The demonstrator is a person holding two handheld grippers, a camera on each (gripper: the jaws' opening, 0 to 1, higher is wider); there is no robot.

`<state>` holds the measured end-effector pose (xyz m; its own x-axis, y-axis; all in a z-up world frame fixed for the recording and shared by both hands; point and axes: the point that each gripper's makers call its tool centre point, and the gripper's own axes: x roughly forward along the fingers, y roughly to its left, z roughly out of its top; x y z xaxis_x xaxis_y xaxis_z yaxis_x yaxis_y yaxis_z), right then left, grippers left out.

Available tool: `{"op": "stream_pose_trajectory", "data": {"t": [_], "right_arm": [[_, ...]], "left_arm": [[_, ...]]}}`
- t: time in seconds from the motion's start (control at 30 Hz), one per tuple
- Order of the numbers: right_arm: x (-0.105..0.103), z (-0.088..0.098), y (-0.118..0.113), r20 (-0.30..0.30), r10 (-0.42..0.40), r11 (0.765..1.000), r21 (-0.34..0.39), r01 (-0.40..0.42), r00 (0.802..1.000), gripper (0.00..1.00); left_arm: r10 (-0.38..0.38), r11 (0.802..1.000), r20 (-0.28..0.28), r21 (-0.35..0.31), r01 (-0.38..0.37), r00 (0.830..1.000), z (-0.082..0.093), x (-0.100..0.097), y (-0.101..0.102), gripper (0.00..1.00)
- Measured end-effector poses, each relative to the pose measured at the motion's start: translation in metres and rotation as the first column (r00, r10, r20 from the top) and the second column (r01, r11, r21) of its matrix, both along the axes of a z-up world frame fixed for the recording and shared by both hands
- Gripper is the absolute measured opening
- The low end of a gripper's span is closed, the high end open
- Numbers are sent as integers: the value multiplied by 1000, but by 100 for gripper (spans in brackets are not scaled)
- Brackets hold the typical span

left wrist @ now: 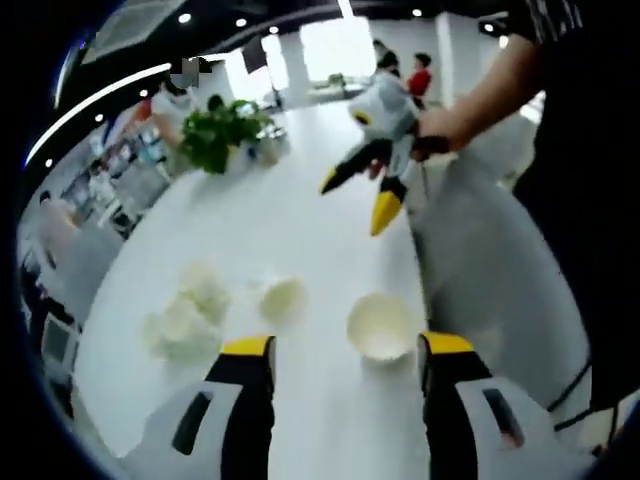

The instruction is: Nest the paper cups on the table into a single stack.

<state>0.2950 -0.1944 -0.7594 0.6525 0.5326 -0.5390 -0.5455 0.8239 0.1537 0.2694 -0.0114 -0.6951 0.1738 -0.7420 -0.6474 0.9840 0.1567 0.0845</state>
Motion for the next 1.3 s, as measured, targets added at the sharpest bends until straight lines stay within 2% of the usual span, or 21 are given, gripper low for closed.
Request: {"op": "stream_pose_trajectory", "data": {"t": [0.1,0.23,0.4,0.47,0.57,0.6,0.77,0.83,0.93,1.1,1.17,1.3], "right_arm": [[0,0,-1,0,-1,1000,-2,1,1000,96],[0,2,2,0,1,1000,-3,-1,1000,96],[0,1,4,1,3,1000,-2,-3,1000,96],[0,1,5,0,4,1000,-3,-4,1000,96],[0,1,6,1,5,1000,-4,-5,1000,96],[0,1,7,1,4,1000,-5,-4,1000,97],[1,2,8,5,5,1000,-7,-5,1000,98],[1,2,8,6,4,1000,-7,-4,1000,98],[2,2,9,5,2,1000,-2,-2,1000,98],[2,3,8,5,3,1000,-7,-3,1000,98],[2,2,7,4,4,1000,-9,-4,1000,98],[1,2,7,1,4,1000,-13,-4,1000,98]], "left_arm": [[60,997,-9,-41,-61,998,5,7,4,71],[142,983,-48,-111,-146,989,14,15,7,85],[155,970,-59,-181,-164,986,25,15,8,89],[156,959,-70,-228,-169,985,30,15,6,92],[203,937,-109,-267,-225,973,32,19,9,98],[220,926,-112,-288,-243,969,35,21,11,99],[250,902,-115,-334,-275,961,41,26,22,99],[263,897,-101,-339,-282,959,41,28,27,99],[304,883,-122,-335,-327,945,41,33,38,99],[349,873,-84,-334,-356,933,42,41,53,99],[360,866,-99,-334,-372,928,41,42,57,99],[377,864,-71,-332,-379,923,26,42,68,99]]}}
